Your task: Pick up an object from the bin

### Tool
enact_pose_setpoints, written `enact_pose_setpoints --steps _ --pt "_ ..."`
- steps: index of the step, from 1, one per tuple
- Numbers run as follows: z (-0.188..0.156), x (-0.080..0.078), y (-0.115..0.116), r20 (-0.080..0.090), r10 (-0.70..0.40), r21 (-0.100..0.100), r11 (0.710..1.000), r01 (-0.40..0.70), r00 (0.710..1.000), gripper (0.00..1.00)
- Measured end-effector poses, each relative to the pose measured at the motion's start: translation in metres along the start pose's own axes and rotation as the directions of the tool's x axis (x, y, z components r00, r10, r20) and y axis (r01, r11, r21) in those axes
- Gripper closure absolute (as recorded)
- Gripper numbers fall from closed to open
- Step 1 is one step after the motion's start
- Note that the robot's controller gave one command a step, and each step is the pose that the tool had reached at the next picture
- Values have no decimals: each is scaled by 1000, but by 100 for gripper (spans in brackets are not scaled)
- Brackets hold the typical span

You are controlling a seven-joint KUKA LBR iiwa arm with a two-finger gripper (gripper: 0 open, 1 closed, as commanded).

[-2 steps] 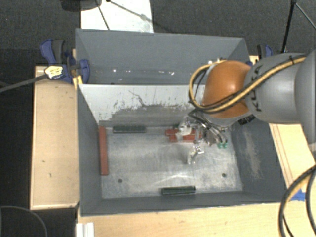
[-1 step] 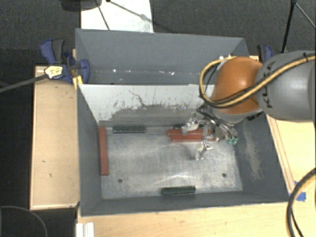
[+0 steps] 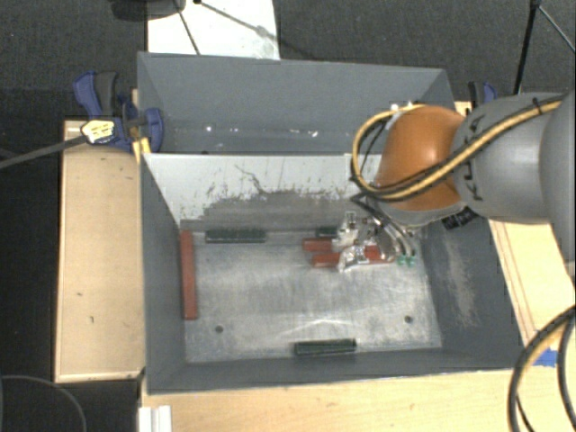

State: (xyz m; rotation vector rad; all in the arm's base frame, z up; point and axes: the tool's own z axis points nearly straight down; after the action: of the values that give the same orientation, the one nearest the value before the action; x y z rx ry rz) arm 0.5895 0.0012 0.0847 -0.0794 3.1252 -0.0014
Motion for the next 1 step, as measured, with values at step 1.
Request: enact_pose_setpoints --steps 1 --pt "0 0 0 0 1 0 1000 -1 1000 100"
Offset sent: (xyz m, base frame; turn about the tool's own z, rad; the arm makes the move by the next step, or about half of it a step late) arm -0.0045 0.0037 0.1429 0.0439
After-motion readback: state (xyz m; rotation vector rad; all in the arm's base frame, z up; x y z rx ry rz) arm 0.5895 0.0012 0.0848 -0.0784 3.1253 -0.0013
